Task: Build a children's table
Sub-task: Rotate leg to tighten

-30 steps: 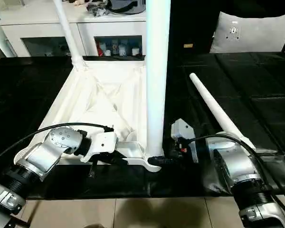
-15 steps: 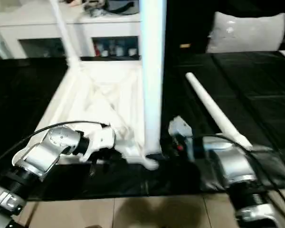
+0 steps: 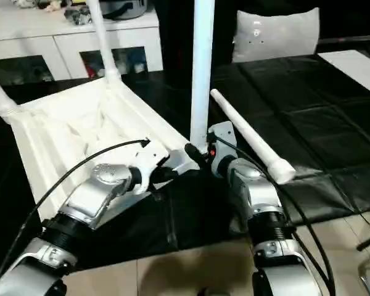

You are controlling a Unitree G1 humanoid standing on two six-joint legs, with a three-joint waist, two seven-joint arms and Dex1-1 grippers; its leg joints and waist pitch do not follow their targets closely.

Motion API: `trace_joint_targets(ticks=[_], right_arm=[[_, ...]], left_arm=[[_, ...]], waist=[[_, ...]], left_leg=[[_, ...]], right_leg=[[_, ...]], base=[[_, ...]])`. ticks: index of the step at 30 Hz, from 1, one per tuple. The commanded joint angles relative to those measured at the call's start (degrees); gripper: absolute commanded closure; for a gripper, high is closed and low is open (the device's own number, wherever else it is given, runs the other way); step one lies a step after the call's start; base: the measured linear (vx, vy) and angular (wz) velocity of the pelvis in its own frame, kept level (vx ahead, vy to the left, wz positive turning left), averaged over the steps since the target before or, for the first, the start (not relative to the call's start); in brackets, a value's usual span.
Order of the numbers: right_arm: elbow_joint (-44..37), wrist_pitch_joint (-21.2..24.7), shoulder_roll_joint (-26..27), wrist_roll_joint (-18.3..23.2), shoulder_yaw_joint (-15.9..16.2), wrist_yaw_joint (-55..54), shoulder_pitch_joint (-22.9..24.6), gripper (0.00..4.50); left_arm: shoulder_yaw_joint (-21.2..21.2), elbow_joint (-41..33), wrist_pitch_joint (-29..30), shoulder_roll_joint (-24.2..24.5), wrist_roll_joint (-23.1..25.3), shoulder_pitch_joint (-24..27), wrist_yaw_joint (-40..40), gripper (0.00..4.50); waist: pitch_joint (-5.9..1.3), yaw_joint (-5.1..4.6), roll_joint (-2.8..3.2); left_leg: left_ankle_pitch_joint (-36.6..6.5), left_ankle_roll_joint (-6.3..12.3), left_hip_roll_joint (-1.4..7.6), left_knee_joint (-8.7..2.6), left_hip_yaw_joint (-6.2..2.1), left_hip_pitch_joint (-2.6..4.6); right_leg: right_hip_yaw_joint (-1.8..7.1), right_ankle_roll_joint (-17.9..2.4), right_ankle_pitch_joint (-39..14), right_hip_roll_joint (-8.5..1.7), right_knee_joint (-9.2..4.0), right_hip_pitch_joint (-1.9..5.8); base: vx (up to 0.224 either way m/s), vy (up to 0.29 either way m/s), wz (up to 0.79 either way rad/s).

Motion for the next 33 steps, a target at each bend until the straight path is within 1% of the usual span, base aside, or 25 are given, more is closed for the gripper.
trace_joint_targets(ticks=[1, 2, 3, 4, 5, 7, 8, 9, 10, 11, 12, 13, 14, 15, 16, 17, 18, 19, 21, 25, 26, 28, 29, 32, 33], right_arm=[[-0.9, -1.4, 0.7, 0.0, 1.6, 2.9, 0.5, 0.86], [-2.0, -2.4, -0.3, 0.2, 1.7, 4.5, 1.2, 0.68], [-2.4, -2.7, -0.8, 0.4, 1.7, 5.1, 1.5, 0.55], [-2.9, -3.0, -1.3, 0.6, 1.7, 5.7, 1.9, 0.55], [-4.6, -4.3, -3.3, 1.7, 1.7, 8.9, 3.3, 0.46], [-6.0, -4.8, -4.6, 2.5, 1.7, 11.3, 4.2, 0.34], [-7.0, -5.3, -5.6, 3.2, 1.7, 13.3, 4.9, 0.25], [-7.0, -5.3, -5.6, 3.2, 1.7, 13.3, 4.9, 0.11], [-7.4, -5.5, -6.0, 3.5, 1.7, 14.1, 5.2, 0.11], [-7.6, -5.6, -6.2, 3.6, 1.7, 14.5, 5.3, 0.11], [-8.5, -6.3, -7.8, 3.7, 2.0, 17.4, 6.1, 0.11], [-8.5, -6.3, -7.8, 3.7, 2.0, 17.4, 6.1, 0.11], [-9.4, -7.3, -10.7, 3.8, 2.5, 22.0, 7.0, 0.11], [-10.0, -8.1, -13.0, 3.9, 2.9, 25.8, 7.6, 0.11], [-10.1, -8.2, -13.3, 3.9, 2.9, 26.2, 7.6, 0.11], [-10.4, -9.0, -16.2, 3.9, 3.6, 31.0, 8.1, 0.11], [-10.5, -9.2, -17.5, 4.1, 4.2, 33.3, 8.3, 0.11], [-10.5, -9.2, -17.6, 4.1, 4.2, 33.5, 8.3, 0.11], [-10.6, -9.5, -19.7, 4.5, 5.1, 37.2, 8.4, 0.11], [-11.1, -11.5, -21.7, 3.5, 7.1, 41.0, 8.4, 0.11], [-11.5, -11.9, -22.2, 3.5, 7.8, 42.6, 8.5, 0.11], [-11.9, -12.2, -22.6, 3.8, 8.4, 44.2, 8.7, 0.11], [-12.0, -12.6, -22.8, 4.0, 8.9, 45.4, 8.7, 0.11], [-12.8, -12.6, -23.1, 4.8, 10.5, 49.6, 8.8, 0.11], [-12.9, -12.7, -23.1, 4.8, 10.5, 49.8, 8.8, 0.11]], left_arm=[[-1.3, -2.9, -2.5, -0.5, -0.2, -1.7, -0.9, 4.5], [-1.7, -2.6, -3.6, 0.7, 0.4, -1.5, -1.5, 4.5], [-1.9, -2.4, -4.2, 1.3, 0.6, -1.4, -1.8, 4.5], [-2.2, -2.2, -4.8, 1.9, 0.9, -1.4, -2.1, 4.5], [-3.0, -1.2, -7.1, 3.9, 1.8, -1.4, -3.3, 4.5], [-3.4, -0.7, -8.2, 4.9, 2.1, -1.3, -4.4, 4.5], [-3.7, -0.3, -8.9, 5.8, 2.4, -1.3, -5.3, 4.5], [-3.7, -0.3, -8.9, 5.8, 2.4, -1.3, -5.3, 4.5], [-3.8, -0.3, -9.2, 6.1, 2.4, -1.3, -5.7, 4.5], [-3.9, -0.2, -9.3, 6.2, 2.5, -1.2, -5.8, 4.5], [-4.2, -0.1, -10.1, 7.2, 2.4, -1.1, -7.3, 4.5], [-4.2, -0.1, -10.1, 7.2, 2.4, -1.1, -7.3, 4.5], [-5.0, 0.2, -11.7, 8.9, 2.3, -1.1, -9.9, 4.5], [-5.7, 0.4, -13.4, 10.3, 2.2, -1.0, -12.2, 4.5], [-5.8, 0.4, -13.6, 10.5, 2.2, -1.0, -12.4, 4.5], [-6.9, 1.2, -16.2, 12.3, 2.3, -1.0, -15.0, 4.5], [-7.5, 1.7, -18.0, 13.1, 2.4, -0.9, -16.5, 4.5], [-7.6, 1.8, -18.2, 13.2, 2.4, -0.9, -16.7, 4.5], [-8.7, 1.6, -20.9, 14.9, 1.9, -0.5, -20.7, 4.5], [-10.5, 0.7, -22.7, 16.9, 1.8, 0.1, -25.8, 4.5], [-10.9, 0.7, -23.4, 17.2, 1.7, 0.0, -26.9, 4.5], [-11.2, 0.9, -24.3, 17.4, 1.5, 0.0, -28.0, 4.5], [-11.6, 0.8, -24.9, 17.7, 1.1, -0.1, -29.1, 4.5], [-12.6, 0.3, -26.5, 18.5, 0.4, -0.1, -32.3, 4.5], [-12.6, 0.4, -26.7, 18.5, 0.3, -0.1, -32.4, 4.5]], waist=[[-4.29, 0.89, -1.02], [-4.4, 1.4, -0.98], [-4.43, 1.5, -0.97], [-4.49, 1.82, -0.94], [-4.54, 2.32, -1.03], [-4.49, 2.54, -1.05], [-4.18, 2.85, -0.99], [-4.07, 2.97, -0.98], [-4.09, 3.08, -0.91], [-3.9, 3.23, -0.98], [-3.82, 3.37, -0.81], [-3.83, 3.42, -0.84], [-3.88, 3.42, -0.65], [-3.87, 3.65, -0.86], [-3.82, 3.76, -0.82], [-3.83, 3.84, -0.8], [-3.83, 3.81, -0.71], [-3.8, 3.85, -0.83], [-3.79, 3.87, -0.74], [-3.75, 4.23, -0.91], [-3.75, 4.43, -1.2], [-3.79, 4.91, -0.96], [-3.75, 5.06, -1.06], [-3.82, 5.55, -1.01], [-3.82, 5.63, -1.17]], left_leg=[[-6.1, 8.11, 1.47, -3.23, -0.19, -0.45], [-4.9, 8.87, 1.48, -3.18, -0.23, -0.49], [-4.4, 9.26, 1.5, -3.12, -0.14, -0.47], [-3.7, 9.55, 1.5, -3.09, -0.22, -0.48], [-2.3, 10.24, 1.51, -2.93, -0.15, -0.65], [-2.3, 10.65, 1.56, -2.89, -0.12, -0.65], [-4.2, 10.56, 1.62, -3.05, -0.03, -0.53], [-5.2, 10.07, 1.67, -3.13, 0.01, -0.45], [-5.9, 9.43, 1.75, -3.19, 0.01, -0.3], [-7.3, 8.33, 1.76, -3.38, 0.03, -0.26], [-8.6, 7.24, 1.84, -3.51, 0.0, -0.06], [-9.3, 6.98, 1.85, -3.56, -0.02, 0.0], [-9.6, 6.47, 1.84, -3.63, -0.13, -0.02], [-10.7, 6.79, 1.87, -3.62, -0.1, 0.06], [-11.0, 6.75, 1.92, -3.64, -0.05, 0.27], [-11.3, 6.64, 1.85, -3.65, -0.04, 0.25], [-11.3, 6.65, 1.73, -3.62, -0.07, 0.02], [-11.4, 6.82, 1.64, -3.62, -0.04, -0.06], [-11.3, 6.78, 1.75, -3.63, -0.06, -0.03], [-10.9, 6.77, 1.98, -3.68, 0.03, 0.14], [-11.0, 6.73, 2.05, -3.69, 0.08, 0.2], [-10.8, 6.7, 2.17, -3.69, 0.09, 0.37], [-10.8, 6.73, 2.22, -3.76, 0.08, 0.35], [-10.6, 6.64, 2.31, -3.78, 0.07, 0.27], [-10.4, 6.68, 2.32, -3.78, 0.08, 0.29]], right_leg=[[2.47, -11.7, -14.0, -3.03, -3.37, 3.72], [2.48, -11.9, -12.1, -3.06, -3.12, 3.89], [2.53, -12.2, -11.3, -3.0, -2.97, 3.85], [2.52, -12.2, -10.5, -3.02, -2.84, 3.94], [2.63, -12.5, -8.8, -2.97, -2.53, 3.9], [2.63, -12.5, -8.8, -2.94, -2.46, 3.85], [2.58, -12.0, -11.6, -2.92, -2.91, 3.66], [2.56, -11.6, -13.3, -2.9, -3.11, 3.63], [2.57, -11.2, -14.6, -2.94, -3.16, 3.56], [2.52, -10.5, -17.2, -2.91, -3.46, 3.54], [2.62, -10.0, -18.7, -3.02, -3.65, 3.42], [2.62, -9.9, -19.1, -2.97, -3.72, 3.4], [2.72, -9.8, -18.4, -2.95, -3.5, 3.49], [2.72, -9.5, -18.3, -2.87, -3.74, 3.41], [2.82, -9.6, -18.3, -2.87, -3.71, 3.3], [2.82, -10.1, -18.1, -2.9, -3.61, 3.39], [2.76, -10.1, -17.7, -2.81, -3.57, 3.57], [2.68, -9.9, -18.3, -2.82, -3.62, 3.64], [2.66, -9.8, -19.1, -2.91, -3.68, 3.64], [2.75, -10.2, -19.6, -2.98, -3.66, 3.4], [2.81, -10.1, -19.9, -2.98, -3.7, 3.37], [2.88, -10.2, -19.8, -3.03, -3.57, 3.27], [2.9, -10.4, -19.6, -3.03, -3.52, 3.29], [3.0, -10.5, -18.8, -3.07, -3.31, 3.38], [3.03, -10.5, -18.7, -3.08, -3.32, 3.37]], base=[[0.0, 0.0, 0.0], [0.0, 0.0, 0.0], [0.0, 0.0, 0.0], [0.0, 0.0, 0.0], [0.0, 0.0, 0.0], [0.0, 0.0, 0.0], [0.0, 0.0, 0.0], [0.0, 0.0, 0.0], [0.0, 0.0, 0.0], [0.0, 0.0, 0.0], [0.0, 0.0, 0.0], [0.0, 0.0, 0.0], [0.0, 0.0, 0.0], [0.0, 0.0, 0.0], [0.0, 0.0, 0.0], [0.0, 0.0, 0.0], [0.0, 0.0, 0.0], [0.0, 0.0, 0.0], [0.0, 0.0, 0.0], [0.0, 0.0, 0.0], [0.0, 0.0, 0.0], [0.0, 0.0, 0.0], [0.0, 0.0, 0.0], [0.0, 0.0, 0.0], [0.0, 0.0, 0.0]])
